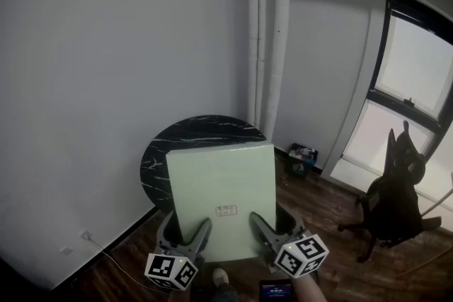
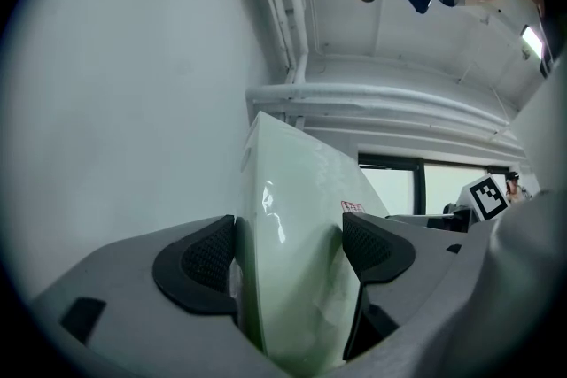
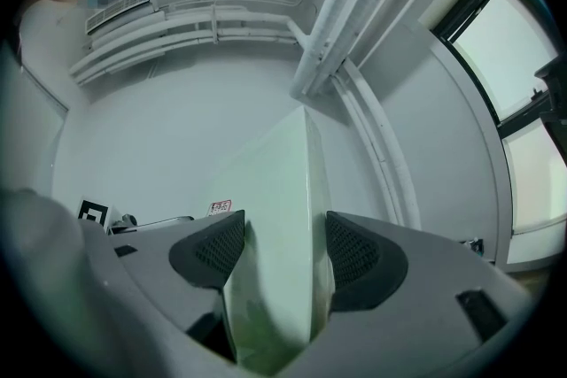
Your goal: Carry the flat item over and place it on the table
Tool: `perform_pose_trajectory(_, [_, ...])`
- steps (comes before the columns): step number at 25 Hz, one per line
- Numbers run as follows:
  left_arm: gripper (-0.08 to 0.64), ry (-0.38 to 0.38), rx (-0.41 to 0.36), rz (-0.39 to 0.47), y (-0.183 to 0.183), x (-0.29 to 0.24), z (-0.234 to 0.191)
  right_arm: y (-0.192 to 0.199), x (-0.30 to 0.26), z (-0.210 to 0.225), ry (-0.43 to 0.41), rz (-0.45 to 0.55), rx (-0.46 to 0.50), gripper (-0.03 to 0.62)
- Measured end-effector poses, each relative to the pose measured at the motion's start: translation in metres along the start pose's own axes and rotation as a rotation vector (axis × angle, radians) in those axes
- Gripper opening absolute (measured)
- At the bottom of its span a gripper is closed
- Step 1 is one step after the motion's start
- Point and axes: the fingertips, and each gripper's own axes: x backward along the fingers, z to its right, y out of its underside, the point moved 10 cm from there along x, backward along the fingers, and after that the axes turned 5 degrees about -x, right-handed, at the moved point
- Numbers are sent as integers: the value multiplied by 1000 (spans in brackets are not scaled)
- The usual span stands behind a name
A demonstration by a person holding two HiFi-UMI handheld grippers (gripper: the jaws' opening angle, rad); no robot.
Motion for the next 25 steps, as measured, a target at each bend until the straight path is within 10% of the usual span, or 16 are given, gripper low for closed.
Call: perform_pose_trajectory(25, [390, 9, 44, -59, 21, -222, -183, -5, -265, 96, 71, -24, -40, 249])
